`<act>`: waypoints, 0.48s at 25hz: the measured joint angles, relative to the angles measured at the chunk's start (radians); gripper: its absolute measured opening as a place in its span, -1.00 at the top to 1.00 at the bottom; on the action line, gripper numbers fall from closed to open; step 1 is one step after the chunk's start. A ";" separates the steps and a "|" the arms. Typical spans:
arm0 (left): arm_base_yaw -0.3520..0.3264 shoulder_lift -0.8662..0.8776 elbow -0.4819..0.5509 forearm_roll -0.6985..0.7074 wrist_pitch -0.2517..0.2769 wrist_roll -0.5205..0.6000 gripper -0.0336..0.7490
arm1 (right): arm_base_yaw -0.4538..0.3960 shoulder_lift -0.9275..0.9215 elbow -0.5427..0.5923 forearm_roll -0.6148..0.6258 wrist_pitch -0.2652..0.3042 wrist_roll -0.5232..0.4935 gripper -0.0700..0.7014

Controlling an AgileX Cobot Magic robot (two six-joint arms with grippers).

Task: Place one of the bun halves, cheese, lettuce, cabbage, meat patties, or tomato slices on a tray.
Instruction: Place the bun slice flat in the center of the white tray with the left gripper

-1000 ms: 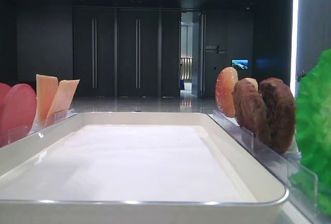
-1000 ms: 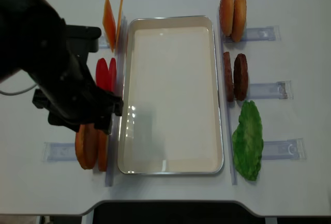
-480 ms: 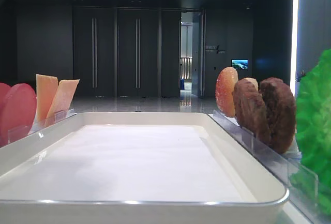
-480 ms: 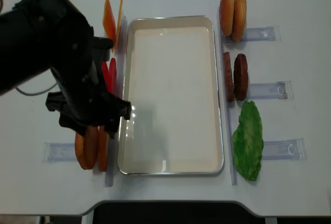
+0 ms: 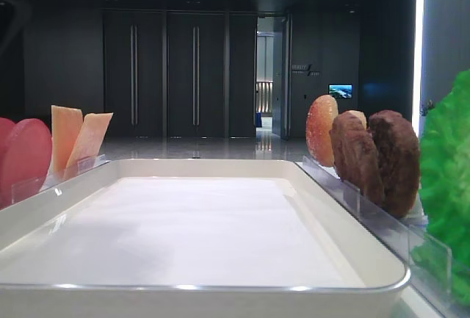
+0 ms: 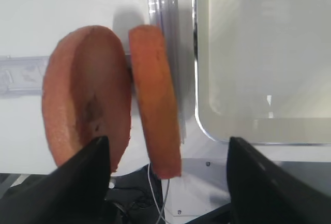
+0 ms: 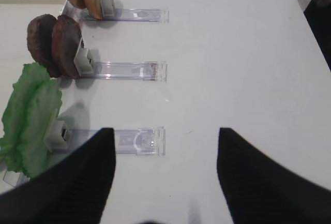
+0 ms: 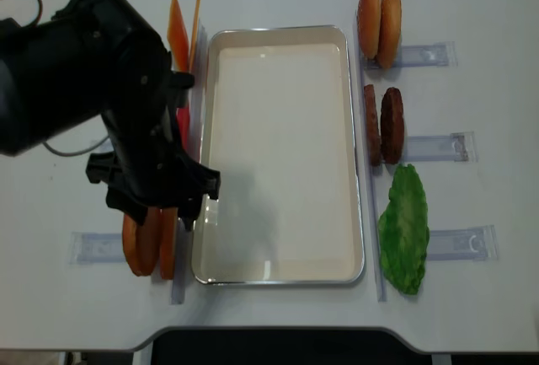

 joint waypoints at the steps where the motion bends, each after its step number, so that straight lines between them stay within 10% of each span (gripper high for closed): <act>1: 0.000 0.000 0.000 0.000 -0.009 0.000 -0.45 | 0.000 0.000 0.000 0.000 0.000 0.000 -0.26; 12: 0.000 0.061 0.000 0.002 -0.023 0.001 -0.45 | 0.000 0.000 0.000 0.000 0.000 0.000 -0.26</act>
